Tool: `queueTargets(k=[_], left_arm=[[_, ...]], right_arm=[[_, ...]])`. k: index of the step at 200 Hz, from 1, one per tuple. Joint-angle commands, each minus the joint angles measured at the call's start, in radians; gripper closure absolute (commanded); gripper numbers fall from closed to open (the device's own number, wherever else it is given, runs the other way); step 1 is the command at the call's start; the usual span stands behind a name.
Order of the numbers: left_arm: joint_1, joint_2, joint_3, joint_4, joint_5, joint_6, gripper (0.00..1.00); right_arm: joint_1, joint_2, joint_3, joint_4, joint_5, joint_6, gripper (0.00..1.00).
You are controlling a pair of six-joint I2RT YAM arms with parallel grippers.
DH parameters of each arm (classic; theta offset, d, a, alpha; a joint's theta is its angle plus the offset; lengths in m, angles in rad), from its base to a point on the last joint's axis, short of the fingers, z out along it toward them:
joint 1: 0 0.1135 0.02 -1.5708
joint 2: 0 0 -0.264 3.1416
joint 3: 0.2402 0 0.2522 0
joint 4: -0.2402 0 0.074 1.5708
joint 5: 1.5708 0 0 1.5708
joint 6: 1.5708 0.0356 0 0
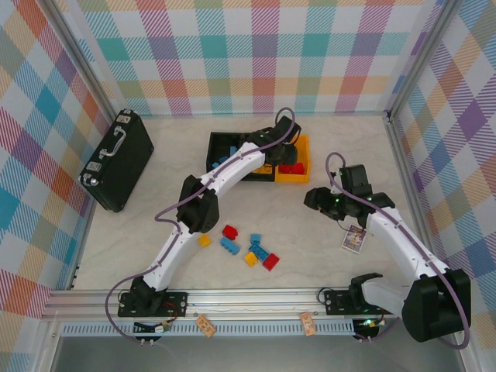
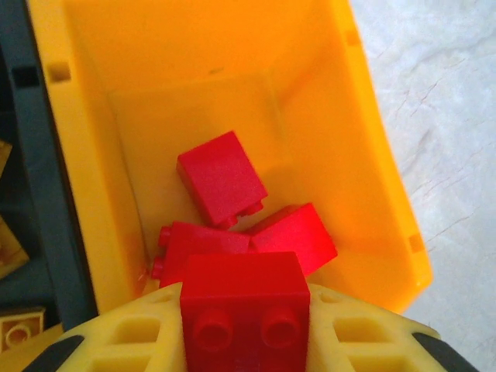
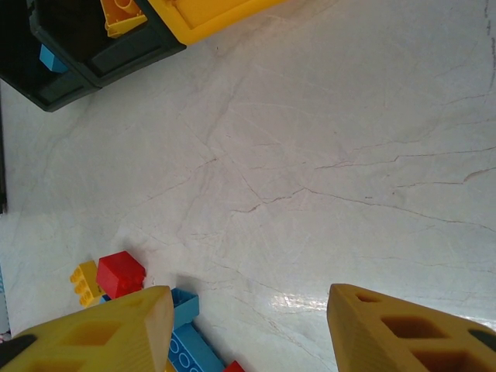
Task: Sort the legos into containers by color
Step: Place the lego in the container.
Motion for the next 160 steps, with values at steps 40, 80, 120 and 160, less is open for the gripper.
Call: queueTargets(k=[40, 80, 120, 160], left_arm=[[0.007, 0.035, 0.049, 0.064, -0.01, 0.048, 0.66], [0.006, 0.023, 0.051, 0.066, -0.009, 0.047, 0.44], [-0.001, -0.045, 0.041, 0.047, 0.007, 0.045, 0.44], [-0.019, -0.219, -0.132, 0.061, 0.045, 0.038, 0.45]], right_arm=[[-0.009, -0.018, -0.029, 0.009, -0.001, 0.024, 0.45], [-0.008, -0.02, -0.028, 0.009, -0.006, 0.028, 0.45], [-0.009, -0.023, -0.022, 0.007, -0.012, 0.022, 0.45], [-0.009, -0.019, 0.009, -0.019, -0.019, -0.012, 0.44]])
